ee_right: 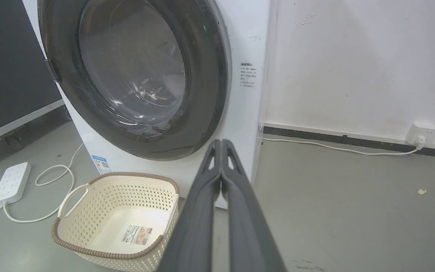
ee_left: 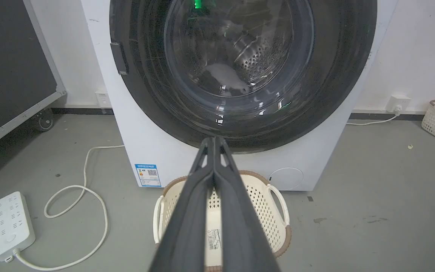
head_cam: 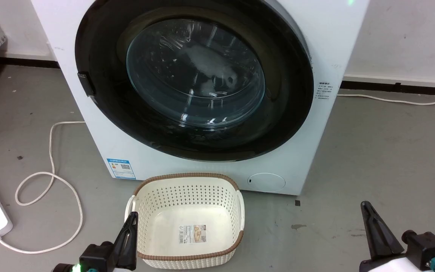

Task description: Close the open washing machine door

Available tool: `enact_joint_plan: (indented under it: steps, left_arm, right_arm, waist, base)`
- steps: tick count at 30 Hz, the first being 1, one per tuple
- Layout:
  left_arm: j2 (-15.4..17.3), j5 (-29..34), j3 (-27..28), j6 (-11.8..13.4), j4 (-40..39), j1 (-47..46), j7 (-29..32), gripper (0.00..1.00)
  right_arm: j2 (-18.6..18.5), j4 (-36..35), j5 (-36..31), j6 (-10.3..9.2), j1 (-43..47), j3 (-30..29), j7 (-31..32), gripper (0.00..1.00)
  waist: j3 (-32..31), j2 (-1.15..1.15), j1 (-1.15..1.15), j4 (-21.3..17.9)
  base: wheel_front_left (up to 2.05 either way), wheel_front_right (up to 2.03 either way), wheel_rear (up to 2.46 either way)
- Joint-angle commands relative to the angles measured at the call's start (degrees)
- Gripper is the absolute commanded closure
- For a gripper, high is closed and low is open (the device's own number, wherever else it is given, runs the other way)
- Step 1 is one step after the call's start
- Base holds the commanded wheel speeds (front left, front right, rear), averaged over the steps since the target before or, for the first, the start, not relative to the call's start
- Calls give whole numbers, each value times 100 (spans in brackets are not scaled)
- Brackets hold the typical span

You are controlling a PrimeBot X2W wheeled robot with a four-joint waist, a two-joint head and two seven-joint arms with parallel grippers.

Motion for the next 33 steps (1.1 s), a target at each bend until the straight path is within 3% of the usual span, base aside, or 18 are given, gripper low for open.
enact_joint_plan:
  steps: [1,33]
  left_arm:
    - [-11,26,21,30,-42,-33,31,100]
    - [-39,136,94,124,-259,-129,405,100]
  right_arm:
    - [2,-45,-29,0,-27,12,35,100]
    - [9,-229,-113,-2,-104,114,398,100]
  waist:
    - [1,0,0,-2]
    - [21,0,0,-47]
  base:
    - [0,0,0]
    - [0,0,0]
